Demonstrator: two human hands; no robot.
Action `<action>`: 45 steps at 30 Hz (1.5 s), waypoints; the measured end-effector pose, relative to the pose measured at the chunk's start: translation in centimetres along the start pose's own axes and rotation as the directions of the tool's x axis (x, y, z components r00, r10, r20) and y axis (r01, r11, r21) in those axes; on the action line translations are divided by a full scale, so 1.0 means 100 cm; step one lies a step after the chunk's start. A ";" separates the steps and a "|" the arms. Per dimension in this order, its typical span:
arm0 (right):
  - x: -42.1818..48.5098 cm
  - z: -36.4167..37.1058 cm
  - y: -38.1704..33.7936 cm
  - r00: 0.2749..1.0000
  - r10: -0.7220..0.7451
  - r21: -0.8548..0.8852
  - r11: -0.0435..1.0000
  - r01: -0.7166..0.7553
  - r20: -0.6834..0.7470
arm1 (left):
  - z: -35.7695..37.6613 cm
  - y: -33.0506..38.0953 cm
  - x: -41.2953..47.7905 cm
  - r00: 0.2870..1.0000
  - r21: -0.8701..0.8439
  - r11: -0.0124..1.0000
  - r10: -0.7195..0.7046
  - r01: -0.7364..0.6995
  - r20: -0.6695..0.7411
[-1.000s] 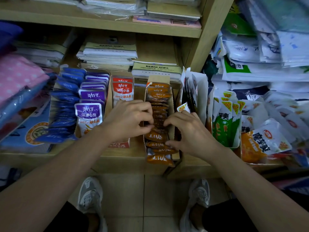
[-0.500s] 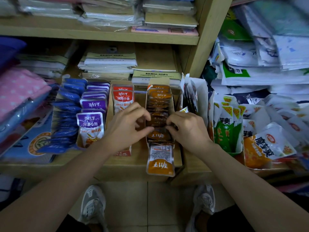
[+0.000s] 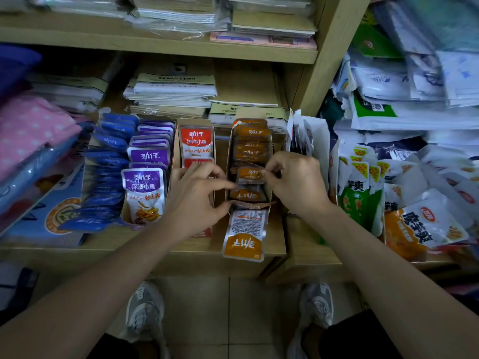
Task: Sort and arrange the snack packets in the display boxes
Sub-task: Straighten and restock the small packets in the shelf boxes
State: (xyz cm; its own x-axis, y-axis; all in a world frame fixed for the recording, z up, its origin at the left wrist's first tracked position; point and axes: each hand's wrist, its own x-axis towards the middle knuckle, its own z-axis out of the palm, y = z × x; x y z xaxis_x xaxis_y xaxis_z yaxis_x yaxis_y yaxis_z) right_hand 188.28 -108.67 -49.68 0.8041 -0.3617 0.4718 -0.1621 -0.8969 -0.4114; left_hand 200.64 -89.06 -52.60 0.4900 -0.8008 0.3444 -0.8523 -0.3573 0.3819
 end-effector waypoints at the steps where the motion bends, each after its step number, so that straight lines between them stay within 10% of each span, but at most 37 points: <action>1: 0.000 0.001 -0.001 1.000 -0.006 0.005 1.000 0.006 0.019 | 0.000 0.000 0.002 1.000 0.017 1.000 0.021 -0.021 -0.007; 17: -0.030 -0.031 0.001 0.924 -0.097 0.201 0.979 0.022 0.371 | 0.007 0.007 0.010 0.991 0.071 0.990 0.126 -0.122 -0.047; 24: -0.052 -0.028 -0.012 0.977 -0.206 0.100 0.975 0.200 0.056 | 0.010 0.007 0.011 0.993 0.044 0.995 0.098 -0.095 -0.071; 28: -0.088 -0.013 -0.019 0.866 -0.376 0.200 0.924 0.326 0.329 | 0.006 0.002 0.014 0.994 0.006 0.995 0.102 -0.101 -0.044; 40: -0.144 0.009 -0.004 0.909 -0.030 0.325 0.938 -0.118 0.416 | -0.006 0.017 -0.028 0.964 -0.011 0.975 0.220 -0.224 -0.151; 45: -0.185 0.035 -0.022 0.882 -0.113 0.279 0.960 -0.021 0.457 | 0.007 0.041 -0.108 0.967 -0.154 0.955 0.251 -0.254 -0.038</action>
State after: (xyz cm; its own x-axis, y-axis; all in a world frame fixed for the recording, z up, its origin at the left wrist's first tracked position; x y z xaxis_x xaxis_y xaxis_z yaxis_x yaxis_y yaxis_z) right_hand 175.79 -99.13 -60.25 0.9891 -0.1015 0.1064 -0.0134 -0.7827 -0.6222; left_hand 191.75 -82.23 -55.40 0.2666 -0.8461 0.4615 -0.9101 -0.0634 0.4096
